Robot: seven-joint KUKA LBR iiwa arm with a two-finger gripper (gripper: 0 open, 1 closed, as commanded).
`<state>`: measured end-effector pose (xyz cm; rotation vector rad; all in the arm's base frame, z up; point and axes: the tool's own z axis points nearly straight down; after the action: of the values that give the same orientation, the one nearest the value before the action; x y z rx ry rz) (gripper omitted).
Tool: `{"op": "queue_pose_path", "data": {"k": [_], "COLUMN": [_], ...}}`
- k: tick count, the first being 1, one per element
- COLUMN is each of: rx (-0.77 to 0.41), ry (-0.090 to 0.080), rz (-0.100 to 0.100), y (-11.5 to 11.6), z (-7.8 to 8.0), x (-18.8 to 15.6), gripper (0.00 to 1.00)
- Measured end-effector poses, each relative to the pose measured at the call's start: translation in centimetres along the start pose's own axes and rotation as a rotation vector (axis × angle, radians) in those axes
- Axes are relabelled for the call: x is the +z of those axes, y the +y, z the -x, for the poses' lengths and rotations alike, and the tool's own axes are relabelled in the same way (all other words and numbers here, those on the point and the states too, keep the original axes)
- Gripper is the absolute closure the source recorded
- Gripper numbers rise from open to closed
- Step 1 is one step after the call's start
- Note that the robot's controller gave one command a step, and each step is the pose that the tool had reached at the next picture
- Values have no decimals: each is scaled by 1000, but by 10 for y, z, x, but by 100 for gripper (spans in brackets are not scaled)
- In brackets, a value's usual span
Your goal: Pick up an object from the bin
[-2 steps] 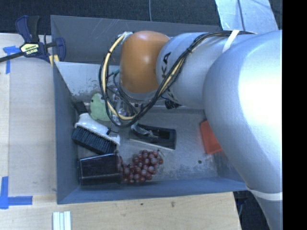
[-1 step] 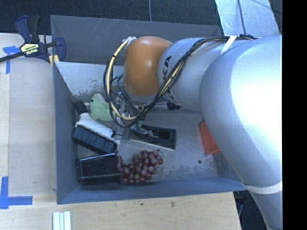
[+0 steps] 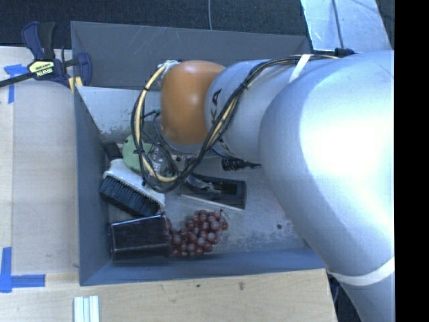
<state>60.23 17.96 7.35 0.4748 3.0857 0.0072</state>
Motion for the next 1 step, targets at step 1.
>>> {"op": "queue_pose_path", "data": {"k": [1], "rx": [0], "ry": [0], "rz": [0], "y": [0], "z": [0], "x": [0], "gripper": [100]}}
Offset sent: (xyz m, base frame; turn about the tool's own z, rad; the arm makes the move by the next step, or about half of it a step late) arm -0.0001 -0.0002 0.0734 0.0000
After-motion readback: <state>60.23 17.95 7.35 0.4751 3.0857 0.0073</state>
